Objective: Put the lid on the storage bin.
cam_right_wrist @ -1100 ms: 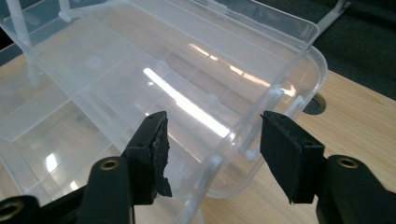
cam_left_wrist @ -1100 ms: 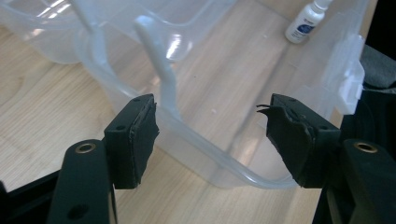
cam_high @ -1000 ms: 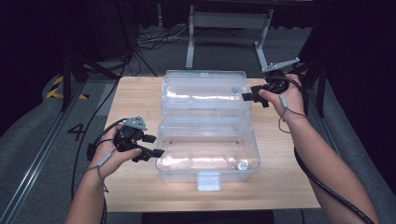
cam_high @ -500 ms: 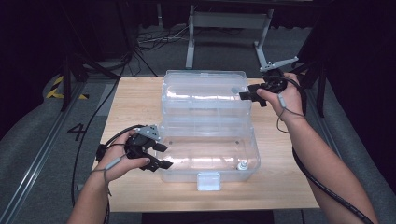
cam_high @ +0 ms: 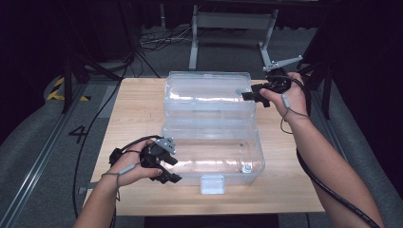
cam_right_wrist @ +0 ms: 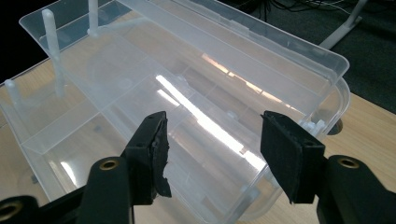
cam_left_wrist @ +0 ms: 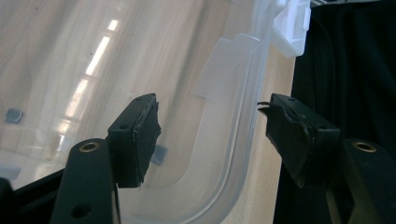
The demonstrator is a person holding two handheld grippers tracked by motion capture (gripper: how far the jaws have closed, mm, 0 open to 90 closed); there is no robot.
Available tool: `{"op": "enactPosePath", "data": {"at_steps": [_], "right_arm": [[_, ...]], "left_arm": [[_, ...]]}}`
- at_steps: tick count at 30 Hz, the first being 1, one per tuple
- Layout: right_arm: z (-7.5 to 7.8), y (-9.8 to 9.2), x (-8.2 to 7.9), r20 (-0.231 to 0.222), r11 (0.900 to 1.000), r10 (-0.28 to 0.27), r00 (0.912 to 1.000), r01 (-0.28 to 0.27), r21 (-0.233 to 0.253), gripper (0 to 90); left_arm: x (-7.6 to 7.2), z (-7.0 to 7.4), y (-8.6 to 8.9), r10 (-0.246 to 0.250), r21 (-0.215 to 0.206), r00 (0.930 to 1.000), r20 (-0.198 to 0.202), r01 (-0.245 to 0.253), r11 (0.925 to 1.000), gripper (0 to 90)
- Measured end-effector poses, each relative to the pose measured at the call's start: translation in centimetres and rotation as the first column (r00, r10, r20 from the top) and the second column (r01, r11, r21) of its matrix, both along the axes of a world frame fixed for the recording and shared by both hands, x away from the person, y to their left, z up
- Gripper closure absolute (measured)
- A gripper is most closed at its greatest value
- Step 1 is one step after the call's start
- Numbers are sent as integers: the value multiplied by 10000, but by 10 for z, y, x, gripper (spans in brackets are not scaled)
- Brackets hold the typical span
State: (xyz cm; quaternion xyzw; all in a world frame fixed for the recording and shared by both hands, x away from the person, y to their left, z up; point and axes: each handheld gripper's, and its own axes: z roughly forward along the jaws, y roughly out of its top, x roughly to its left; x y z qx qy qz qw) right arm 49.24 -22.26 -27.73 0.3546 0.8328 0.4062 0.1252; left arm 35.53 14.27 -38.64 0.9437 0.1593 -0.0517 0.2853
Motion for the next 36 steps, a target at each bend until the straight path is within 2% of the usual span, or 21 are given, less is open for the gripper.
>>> {"op": "enactPosePath", "data": {"at_steps": [2,4,8,10,11,12,13,15,20,22,26,33,36], "right_arm": [[0,0,0,1,10000,-6,10000,6,13,424],[1,0,-1,5,10000,14,10000,-14,35,424],[1,0,-1,9,10000,27,10000,-27,75,424],[0,1,-1,-7,9999,54,10000,-54,86,424],[0,1,-1,-7,9999,54,10000,-54,86,424],[-1,1,-1,-2,9999,89,10000,-89,104,424],[-1,1,-1,-2,9999,89,10000,-89,104,424],[-2,2,-2,-33,9999,103,9999,-103,117,424],[-3,5,-2,-47,9997,194,9998,-193,154,424],[-3,6,-2,-81,9996,222,9997,-221,167,424],[-1,7,-2,-33,9995,290,9996,-290,153,425],[3,8,-2,-55,9976,677,9977,-676,126,433],[4,9,-1,-263,9951,983,9948,-986,-116,512]], "left_arm": [[0,0,-1,29,17,9999,157,-29,10000,381],[0,0,-2,-3,74,10000,91,3,10000,462],[-1,-2,-5,-126,242,9999,32,126,9996,493],[-3,-4,-10,-451,463,9989,123,445,9979,532],[-3,-4,-10,-451,463,9989,123,445,9979,582],[-3,-4,-10,-451,463,9989,123,445,9979,582],[-3,-4,-11,-551,422,9980,294,538,9977,582],[-5,-4,-14,-920,420,9954,283,908,9950,661],[-8,-3,-19,-1275,538,9912,364,1254,9906,789],[-9,-2,-21,-1455,654,9875,600,1416,9878,807],[-12,-1,-23,-1461,906,9861,791,1388,9862,818],[-14,-1,-24,-1178,950,9901,765,1103,9893,816],[-13,-3,-22,-1091,778,9925,559,1046,9915,808]]}}
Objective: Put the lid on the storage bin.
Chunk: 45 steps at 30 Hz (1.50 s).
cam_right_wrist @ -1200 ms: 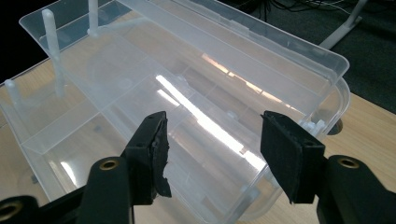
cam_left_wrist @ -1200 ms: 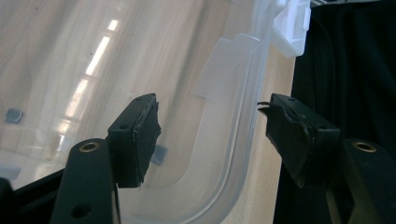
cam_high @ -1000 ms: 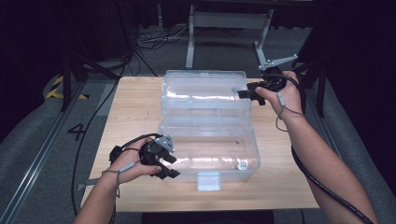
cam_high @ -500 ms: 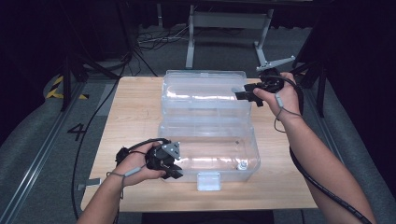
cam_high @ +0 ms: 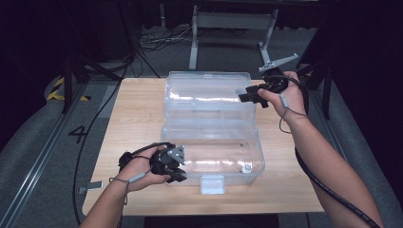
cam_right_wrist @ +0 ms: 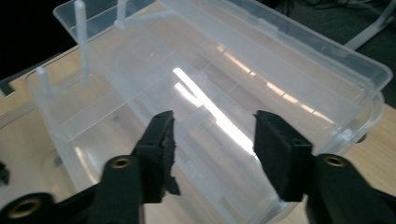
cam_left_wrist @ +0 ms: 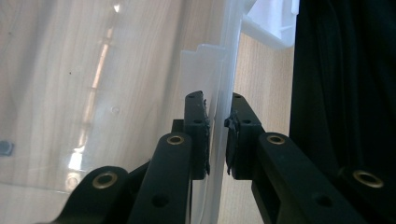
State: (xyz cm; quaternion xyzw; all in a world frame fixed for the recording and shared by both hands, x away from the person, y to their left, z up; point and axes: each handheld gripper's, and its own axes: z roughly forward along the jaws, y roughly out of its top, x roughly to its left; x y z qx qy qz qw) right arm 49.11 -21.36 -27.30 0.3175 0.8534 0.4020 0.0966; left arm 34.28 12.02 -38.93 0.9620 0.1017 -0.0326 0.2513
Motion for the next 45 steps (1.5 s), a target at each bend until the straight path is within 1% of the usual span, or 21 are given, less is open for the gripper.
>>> {"op": "enactPosePath", "data": {"at_steps": [1,2,3,6,9,10,11,12,13,15,16,19,25,26,29,33,35,37,41,45], "right_arm": [[0,1,0,-128,9999,133,9998,-133,13,520],[0,2,1,-163,9997,254,9995,-254,-12,531],[1,3,1,-170,9990,441,9989,-443,-102,546],[2,8,0,-175,9953,921,9956,-925,-273,565],[4,15,0,-241,9892,1414,9897,-1423,-362,576],[4,15,0,-241,9892,1414,9897,-1423,-362,576],[5,20,0,-257,9857,1600,9868,-1611,-490,579],[5,20,0,-257,9857,1600,9868,-1611,-490,579],[5,22,0,-259,9837,1715,9848,-1727,-503,590],[4,26,1,-130,9777,1949,9807,-1953,-777,618],[3,29,2,-111,9738,2066,9784,-2067,-949,626],[-1,37,5,-146,9620,2420,9702,-2418,-1265,638],[-5,49,7,-294,9468,2826,9588,-2837,-1520,642],[-7,52,8,-311,9407,3001,9534,-3012,-1562,642],[-10,58,11,-388,9298,3298,9432,-3317,-1597,645],[-14,64,13,-478,9166,3591,9321,-3618,-1703,664],[-14,65,14,-475,9154,3594,9320,-3620,-1762,671],[-16,68,14,-448,9090,3709,9276,-3725,-1872,689],[-18,72,14,-496,9035,3796,9238,-3817,-1950,716],[-18,74,15,-497,9031,3819,9229,-3841,-1923,769]], "left_arm": [[0,0,0,-5,-1,10000,-5,5,10000,806],[0,0,-1,-5,53,10000,44,4,10000,807],[-1,0,-1,3,150,10000,71,-4,9999,807],[-1,-1,-3,-7,188,10000,98,5,9998,808],[-1,-2,-3,6,187,10000,65,-7,9998,806],[-1,-2,-3,6,187,10000,65,-7,9998,805],[-1,-2,-3,19,191,10000,59,-20,9998,805],[-1,-2,-3,20,202,10000,76,-21,9998,805],[-1,-3,-3,32,192,10000,92,-34,9998,805],[-2,-2,-4,58,215,9999,123,-61,9998,806],[-2,-2,-4,84,255,9999,128,-87,9996,807],[-2,-3,-3,107,210,9998,149,-110,9997,807],[-3,-3,-4,186,213,9997,150,-190,9996,805],[-4,-3,-3,215,197,9996,161,-218,9996,805],[-4,-4,-3,275,136,9995,174,-277,9995,804],[-4,-3,-3,250,195,9995,214,-254,9995,803],[-4,-3,-4,236,213,9995,227,-241,9995,803],[-4,-3,-4,259,214,9995,205,-264,9994,802],[-4,-3,-4,263,247,9994,212,-268,9993,802],[-5,-3,-5,279,279,9994,192,-284,9992,802]]}}
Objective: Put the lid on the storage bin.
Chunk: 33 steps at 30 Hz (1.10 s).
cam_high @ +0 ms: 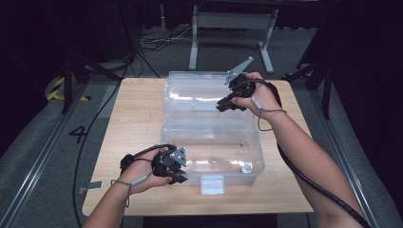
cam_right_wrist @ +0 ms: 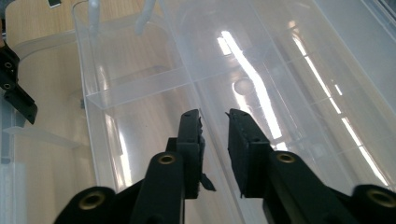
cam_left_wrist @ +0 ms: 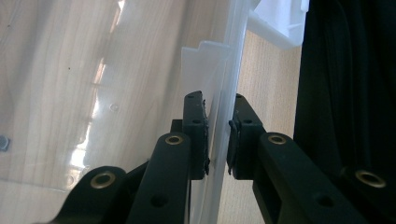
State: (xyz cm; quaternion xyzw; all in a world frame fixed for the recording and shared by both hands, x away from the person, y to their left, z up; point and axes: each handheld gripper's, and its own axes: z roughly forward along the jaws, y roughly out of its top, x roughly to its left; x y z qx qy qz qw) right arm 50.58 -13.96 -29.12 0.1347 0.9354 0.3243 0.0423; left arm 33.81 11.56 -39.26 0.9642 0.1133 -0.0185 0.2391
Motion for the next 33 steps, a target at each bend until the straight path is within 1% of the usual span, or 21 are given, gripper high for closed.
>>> {"op": "enactPosePath", "data": {"at_steps": [1,3,7,13,22,25,29,33], "right_arm": [[0,1,0,-41,10000,-2,10000,2,14,798],[1,2,-2,47,10000,61,10000,-60,-67,809],[1,2,-3,78,9999,109,9999,-108,-121,822],[1,1,-4,48,9998,165,9999,-165,-58,831],[2,1,-6,163,9997,246,9996,-244,-71,841],[2,0,-8,241,9997,228,9994,-227,-60,842],[2,-2,-11,362,9998,203,9991,-204,18,846],[3,-2,-15,390,9997,252,9989,-254,29,851]], "left_arm": [[0,0,0,-2,2,10000,-6,2,10000,802],[0,0,0,-26,-8,10000,0,26,10000,801],[0,0,0,-30,14,10000,-7,30,10000,802],[1,0,-1,-29,81,10000,-19,29,10000,803],[1,0,-2,-44,152,10000,-29,44,9999,804],[2,1,-3,-79,272,10000,-52,81,9996,803],[2,1,-3,-60,297,9999,-93,62,9995,803],[2,1,-3,-96,334,9999,-39,97,9994,804]]}}
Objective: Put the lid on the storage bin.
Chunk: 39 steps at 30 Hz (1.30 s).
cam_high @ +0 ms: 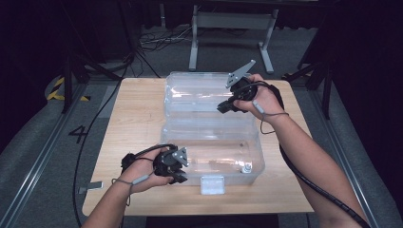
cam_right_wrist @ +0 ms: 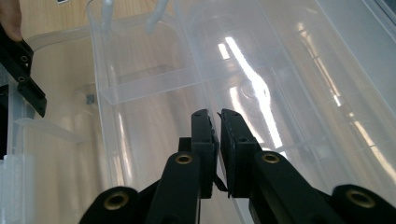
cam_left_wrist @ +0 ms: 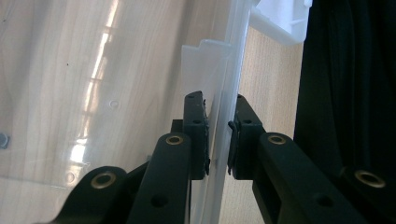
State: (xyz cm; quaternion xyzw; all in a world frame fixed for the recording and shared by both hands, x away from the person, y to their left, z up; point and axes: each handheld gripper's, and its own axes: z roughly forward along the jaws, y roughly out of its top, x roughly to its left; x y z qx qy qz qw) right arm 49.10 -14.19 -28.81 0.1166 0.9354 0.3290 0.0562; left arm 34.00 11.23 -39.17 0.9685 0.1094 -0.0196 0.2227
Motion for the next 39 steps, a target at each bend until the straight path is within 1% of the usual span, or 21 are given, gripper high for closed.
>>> {"op": "enactPosePath", "data": {"at_steps": [6,10,18,28,31,39], "right_arm": [[3,2,-8,111,9997,246,9996,-245,-70,857],[5,1,-13,202,9993,377,9991,-375,-84,860],[6,-2,-22,304,9990,447,9985,-448,-4,863],[7,-1,-29,371,9982,603,9975,-601,-57,869],[8,-2,-33,455,9979,643,9969,-639,-102,871],[8,-2,-43,489,9970,773,9958,-768,-118,875]], "left_arm": [[0,0,-1,25,41,10000,-52,-25,10000,804],[0,0,-1,24,51,10000,-11,-24,10000,803],[-1,0,-1,48,45,10000,-21,-47,10000,802],[-1,-1,-1,88,63,10000,-13,-88,9999,801],[-1,0,-1,110,107,9999,-24,-110,9999,800],[-1,-1,-1,99,131,10000,-14,-98,9999,799]]}}
